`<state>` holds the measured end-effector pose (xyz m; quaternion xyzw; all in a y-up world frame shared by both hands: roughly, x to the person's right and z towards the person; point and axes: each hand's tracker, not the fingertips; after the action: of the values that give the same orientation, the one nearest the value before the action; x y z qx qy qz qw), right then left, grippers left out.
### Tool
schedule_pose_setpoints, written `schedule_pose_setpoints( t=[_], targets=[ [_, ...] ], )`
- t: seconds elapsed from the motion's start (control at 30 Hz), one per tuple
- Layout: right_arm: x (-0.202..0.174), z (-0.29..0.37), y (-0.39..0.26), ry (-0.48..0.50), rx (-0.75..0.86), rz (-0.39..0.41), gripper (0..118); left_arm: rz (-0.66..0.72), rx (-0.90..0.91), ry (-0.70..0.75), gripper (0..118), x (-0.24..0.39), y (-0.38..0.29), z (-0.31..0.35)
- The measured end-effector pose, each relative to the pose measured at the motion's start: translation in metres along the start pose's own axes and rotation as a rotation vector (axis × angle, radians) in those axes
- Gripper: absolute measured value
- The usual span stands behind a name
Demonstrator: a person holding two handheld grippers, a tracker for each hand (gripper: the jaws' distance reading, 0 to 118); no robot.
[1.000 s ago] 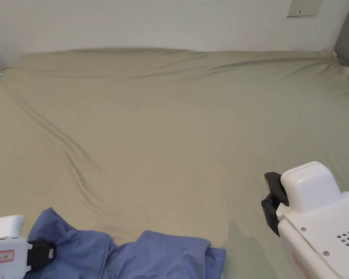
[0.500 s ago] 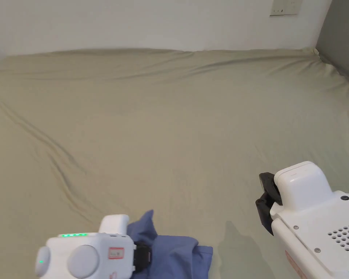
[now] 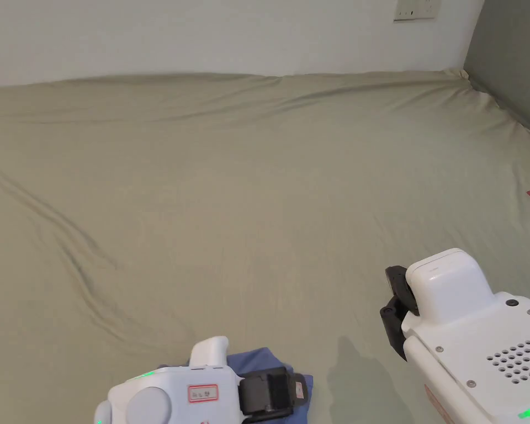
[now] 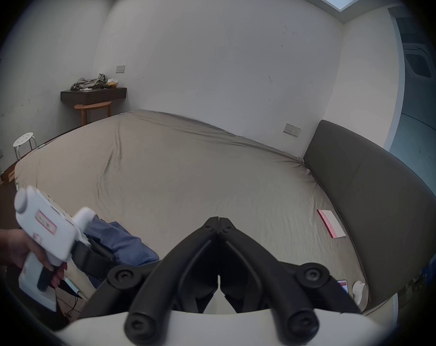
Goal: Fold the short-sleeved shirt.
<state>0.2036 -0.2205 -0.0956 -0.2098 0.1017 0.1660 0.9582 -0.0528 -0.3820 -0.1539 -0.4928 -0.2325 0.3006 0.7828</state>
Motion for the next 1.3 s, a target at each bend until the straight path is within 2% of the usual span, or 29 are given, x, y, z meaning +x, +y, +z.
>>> schedule_pose_setpoints(
  t=[0.13, 0.17, 0.23, 0.27, 0.33, 0.57, 0.73, 1.1, 1.2, 1.3],
  targets=[
    [-0.003, 0.002, 0.003, 0.002, 0.006, 0.005, 0, -0.040, 0.132, 0.077, 105, -0.005, 0.007, 0.032],
    [-0.002, 0.002, 0.003, 0.002, 0.008, 0.006, 0, -0.065, 0.155, 0.128, 84, -0.006, 0.007, 0.038],
    [-0.003, 0.002, 0.003, 0.003, 0.009, 0.008, 0, -0.140, 0.197, 0.249, 27, -0.008, 0.004, 0.041],
    [-0.003, 0.002, 0.003, 0.004, 0.010, 0.008, 0, -0.190, 0.207, 0.301, 5, -0.007, 0.000, 0.038],
    [-0.004, 0.003, 0.003, 0.006, 0.010, 0.008, 0, -0.279, 0.193, 0.370, 0, -0.005, -0.010, 0.031],
    [-0.005, 0.006, 0.001, 0.007, 0.005, 0.018, 0, -0.513, 0.052, 0.511, 0, 0.011, -0.057, -0.045],
    [0.002, 0.010, -0.002, -0.005, 0.000, 0.016, 0, -0.693, 0.087, 0.657, 0, 0.035, -0.076, -0.069],
    [-0.003, -0.004, -0.005, 0.012, -0.017, 0.007, 0, -0.774, 0.045, 0.591, 0, 0.056, -0.094, -0.074],
    [-0.007, -0.007, -0.003, 0.024, -0.020, 0.009, 0, -0.778, -0.021, 0.488, 0, 0.065, -0.103, -0.076],
    [-0.010, -0.011, -0.001, 0.032, -0.020, 0.014, 0, -0.756, -0.148, 0.308, 0, 0.069, -0.115, -0.070]
  ],
)
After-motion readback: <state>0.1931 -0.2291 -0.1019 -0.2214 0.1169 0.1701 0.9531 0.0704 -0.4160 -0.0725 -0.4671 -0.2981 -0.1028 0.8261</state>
